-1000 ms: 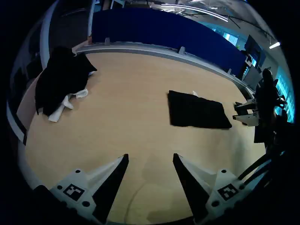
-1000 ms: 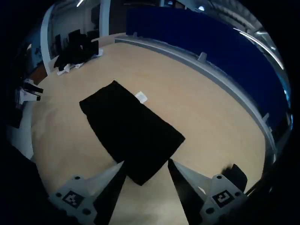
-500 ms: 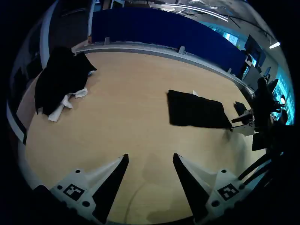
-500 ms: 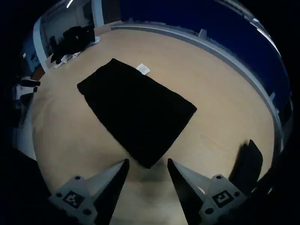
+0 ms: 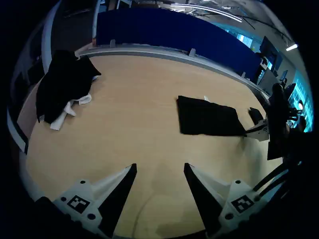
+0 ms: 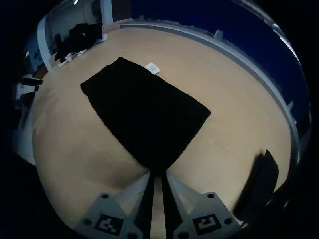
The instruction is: Fold towel
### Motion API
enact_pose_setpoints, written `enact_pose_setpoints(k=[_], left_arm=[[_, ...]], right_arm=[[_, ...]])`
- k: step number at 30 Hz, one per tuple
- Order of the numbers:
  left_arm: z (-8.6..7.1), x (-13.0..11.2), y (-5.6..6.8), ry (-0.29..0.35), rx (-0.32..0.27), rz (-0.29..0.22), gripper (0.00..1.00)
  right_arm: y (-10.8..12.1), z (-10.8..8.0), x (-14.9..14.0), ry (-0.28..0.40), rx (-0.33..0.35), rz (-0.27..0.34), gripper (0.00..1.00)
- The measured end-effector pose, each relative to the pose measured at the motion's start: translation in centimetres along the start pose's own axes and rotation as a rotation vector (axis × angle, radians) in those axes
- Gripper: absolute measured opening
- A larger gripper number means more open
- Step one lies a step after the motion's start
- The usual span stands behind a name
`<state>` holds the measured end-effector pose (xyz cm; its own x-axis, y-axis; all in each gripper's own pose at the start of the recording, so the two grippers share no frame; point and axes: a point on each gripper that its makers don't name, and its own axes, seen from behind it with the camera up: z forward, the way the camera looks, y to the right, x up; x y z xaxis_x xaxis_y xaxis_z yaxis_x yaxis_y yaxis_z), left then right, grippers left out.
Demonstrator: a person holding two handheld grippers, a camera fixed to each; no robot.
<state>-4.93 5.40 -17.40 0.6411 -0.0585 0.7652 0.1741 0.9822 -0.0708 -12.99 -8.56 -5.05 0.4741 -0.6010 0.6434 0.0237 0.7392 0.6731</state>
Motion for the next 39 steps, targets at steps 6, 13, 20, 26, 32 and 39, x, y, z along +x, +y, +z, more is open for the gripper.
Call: enact_pose_setpoints(k=[6,13,20,26,32,39], left_arm=[[0.2,0.1,-0.1,-0.001,0.000,0.003,0.87],[0.3,0.1,0.0,0.000,-0.002,0.003,0.87],[0.2,0.1,0.0,0.001,-0.003,0.003,0.87],[-0.1,0.4,-0.1,0.004,-0.004,-0.001,0.87],[-0.3,0.7,-0.3,0.010,-0.004,-0.007,0.87],[-0.2,0.9,-0.5,0.019,-0.006,-0.013,0.88]], right_arm=[[-0.2,-0.2,0.1,0.004,0.000,-0.034,0.06],[-0.1,-0.6,0.6,0.026,0.005,-0.022,0.05],[0.0,-1.5,2.1,0.057,-0.007,-0.028,0.05],[0.1,-2.8,5.4,0.118,-0.017,-0.045,0.05],[-0.1,-4.2,10.0,0.197,-0.024,-0.073,0.05],[-1.0,-5.4,14.8,0.272,-0.007,-0.092,0.05]])
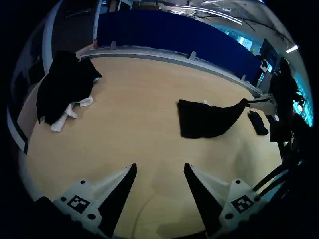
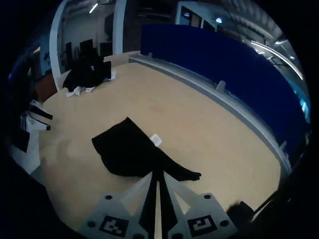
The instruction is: Fold towel
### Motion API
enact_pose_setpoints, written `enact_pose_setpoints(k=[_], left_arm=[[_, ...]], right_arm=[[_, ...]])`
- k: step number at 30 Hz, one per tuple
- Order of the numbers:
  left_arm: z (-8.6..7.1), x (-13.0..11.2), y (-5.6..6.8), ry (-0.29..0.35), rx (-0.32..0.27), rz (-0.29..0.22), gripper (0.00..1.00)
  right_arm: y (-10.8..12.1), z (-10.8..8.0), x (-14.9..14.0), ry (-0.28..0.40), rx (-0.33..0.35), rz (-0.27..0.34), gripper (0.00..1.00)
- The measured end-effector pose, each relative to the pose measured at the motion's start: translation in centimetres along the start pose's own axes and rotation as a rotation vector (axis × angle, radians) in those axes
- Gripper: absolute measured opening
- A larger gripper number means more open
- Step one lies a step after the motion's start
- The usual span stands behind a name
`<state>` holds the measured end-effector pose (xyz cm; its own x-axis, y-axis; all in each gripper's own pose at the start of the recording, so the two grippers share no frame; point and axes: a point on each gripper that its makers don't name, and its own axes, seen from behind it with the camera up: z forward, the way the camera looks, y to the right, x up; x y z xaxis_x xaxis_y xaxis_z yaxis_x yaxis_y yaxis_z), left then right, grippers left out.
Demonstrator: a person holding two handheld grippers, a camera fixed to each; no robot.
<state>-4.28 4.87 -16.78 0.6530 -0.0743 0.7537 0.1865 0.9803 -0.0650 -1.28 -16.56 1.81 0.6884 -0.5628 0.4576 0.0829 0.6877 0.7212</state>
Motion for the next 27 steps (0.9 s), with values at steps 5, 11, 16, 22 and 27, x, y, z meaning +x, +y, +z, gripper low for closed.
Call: enact_pose_setpoints(k=[5,11,16,22,27], left_arm=[[0.0,0.1,0.0,0.005,-0.003,-0.011,0.87],[0.0,0.0,-0.2,0.007,-0.006,-0.023,0.87],[-0.1,0.1,-0.3,0.012,-0.007,-0.028,0.87],[-0.3,0.2,-0.4,0.023,-0.009,-0.043,0.87],[-0.5,0.2,-0.4,0.029,-0.010,-0.056,0.88]], right_arm=[[-0.1,0.4,1.0,0.000,-0.005,-0.023,0.04],[-0.8,0.9,2.7,0.017,0.007,-0.044,0.04],[-1.9,1.6,4.6,0.035,0.026,-0.075,0.04],[-4.0,3.0,7.1,0.058,0.060,-0.111,0.04],[-6.3,4.1,8.8,0.071,0.095,-0.143,0.04]])
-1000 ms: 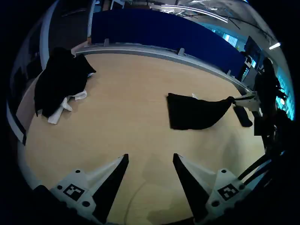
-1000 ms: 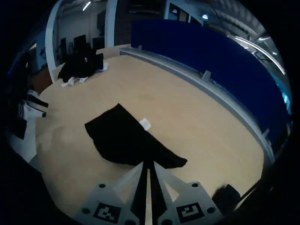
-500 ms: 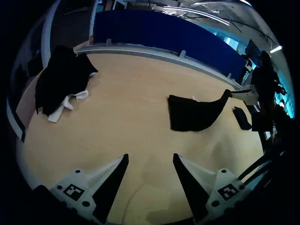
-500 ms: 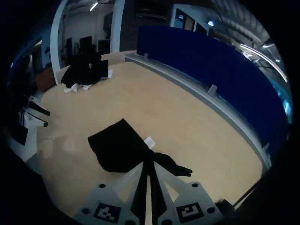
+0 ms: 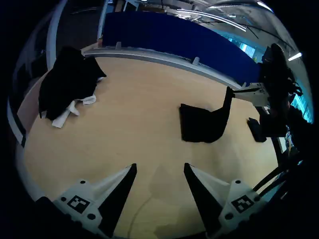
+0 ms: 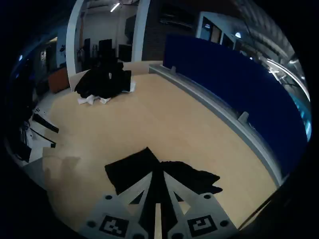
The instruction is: Fold towel
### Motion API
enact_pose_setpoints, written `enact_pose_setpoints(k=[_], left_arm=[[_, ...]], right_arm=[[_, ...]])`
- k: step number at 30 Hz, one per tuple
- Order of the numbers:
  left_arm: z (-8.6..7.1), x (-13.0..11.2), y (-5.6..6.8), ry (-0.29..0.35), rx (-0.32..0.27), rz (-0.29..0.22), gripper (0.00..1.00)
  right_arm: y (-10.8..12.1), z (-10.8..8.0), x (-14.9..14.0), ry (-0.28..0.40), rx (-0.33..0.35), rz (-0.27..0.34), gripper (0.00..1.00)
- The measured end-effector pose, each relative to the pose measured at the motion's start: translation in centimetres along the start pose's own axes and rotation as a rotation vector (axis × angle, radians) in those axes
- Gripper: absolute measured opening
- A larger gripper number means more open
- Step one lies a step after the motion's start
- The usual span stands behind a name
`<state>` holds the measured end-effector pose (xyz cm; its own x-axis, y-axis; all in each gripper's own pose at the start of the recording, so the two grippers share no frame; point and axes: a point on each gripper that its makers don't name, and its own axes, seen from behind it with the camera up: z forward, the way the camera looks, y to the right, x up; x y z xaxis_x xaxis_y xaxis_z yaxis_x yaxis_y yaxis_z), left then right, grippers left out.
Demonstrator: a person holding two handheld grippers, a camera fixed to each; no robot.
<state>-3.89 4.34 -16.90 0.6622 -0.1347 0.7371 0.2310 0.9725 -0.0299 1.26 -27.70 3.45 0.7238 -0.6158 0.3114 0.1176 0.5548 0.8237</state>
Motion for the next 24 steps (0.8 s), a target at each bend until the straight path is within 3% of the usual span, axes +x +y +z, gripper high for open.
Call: enact_pose_setpoints(k=[8,15,18,24], left_arm=[[-0.1,0.2,0.1,0.012,-0.004,-0.015,0.87],[-0.1,0.2,-0.3,0.015,0.002,-0.034,0.87],[-0.2,0.1,-0.4,0.015,0.001,-0.036,0.87],[0.0,-0.1,-0.6,0.010,0.001,-0.039,0.87]], right_arm=[[-4.3,3.8,0.3,-0.018,0.075,-0.019,0.04],[-8.8,8.9,-3.7,-0.104,0.156,0.040,0.04],[-9.7,9.9,-4.7,-0.126,0.173,0.073,0.04],[-9.5,10.1,-4.9,-0.128,0.175,0.101,0.04]])
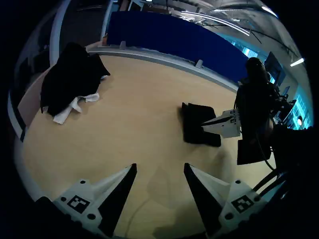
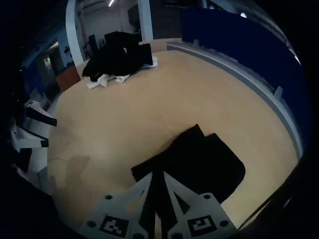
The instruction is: Fold towel
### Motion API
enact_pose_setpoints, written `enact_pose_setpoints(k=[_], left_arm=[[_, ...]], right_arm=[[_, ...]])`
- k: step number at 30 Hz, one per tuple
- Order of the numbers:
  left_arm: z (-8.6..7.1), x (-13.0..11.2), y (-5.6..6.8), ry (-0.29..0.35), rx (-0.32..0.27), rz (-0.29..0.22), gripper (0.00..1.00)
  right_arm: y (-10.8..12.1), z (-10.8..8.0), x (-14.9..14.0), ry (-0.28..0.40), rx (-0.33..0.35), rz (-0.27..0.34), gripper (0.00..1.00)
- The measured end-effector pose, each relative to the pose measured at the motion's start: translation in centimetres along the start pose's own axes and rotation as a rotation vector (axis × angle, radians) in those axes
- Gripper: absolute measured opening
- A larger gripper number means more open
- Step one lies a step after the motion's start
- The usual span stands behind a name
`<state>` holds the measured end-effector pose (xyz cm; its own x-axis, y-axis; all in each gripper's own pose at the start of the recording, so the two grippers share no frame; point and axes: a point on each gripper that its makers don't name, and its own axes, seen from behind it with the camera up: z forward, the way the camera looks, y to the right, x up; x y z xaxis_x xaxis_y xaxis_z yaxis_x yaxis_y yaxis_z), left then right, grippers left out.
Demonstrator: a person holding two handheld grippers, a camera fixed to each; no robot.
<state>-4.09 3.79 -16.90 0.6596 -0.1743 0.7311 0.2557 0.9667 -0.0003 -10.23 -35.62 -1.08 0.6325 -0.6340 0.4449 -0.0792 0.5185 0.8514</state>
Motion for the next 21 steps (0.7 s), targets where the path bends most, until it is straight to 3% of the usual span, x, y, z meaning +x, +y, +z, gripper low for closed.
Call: enact_pose_setpoints(k=[11,15,17,19,21], left_arm=[[0.4,0.0,0.3,-0.003,-0.007,0.008,0.87],[0.3,0.1,0.2,-0.003,-0.008,0.009,0.87],[0.3,0.1,0.2,-0.003,-0.006,0.009,0.88],[0.3,0.1,0.1,-0.003,-0.005,0.009,0.87],[0.3,0.1,0.0,-0.003,-0.003,0.008,0.87]], right_arm=[[0.2,-0.8,0.2,0.007,0.002,0.016,0.04],[0.1,-1.2,0.2,0.016,0.006,0.022,0.09],[0.0,-1.4,0.1,0.017,0.010,0.022,0.17],[0.0,-1.6,0.1,0.020,0.012,0.022,0.44],[0.1,-1.8,0.0,0.026,0.009,0.021,0.61]])
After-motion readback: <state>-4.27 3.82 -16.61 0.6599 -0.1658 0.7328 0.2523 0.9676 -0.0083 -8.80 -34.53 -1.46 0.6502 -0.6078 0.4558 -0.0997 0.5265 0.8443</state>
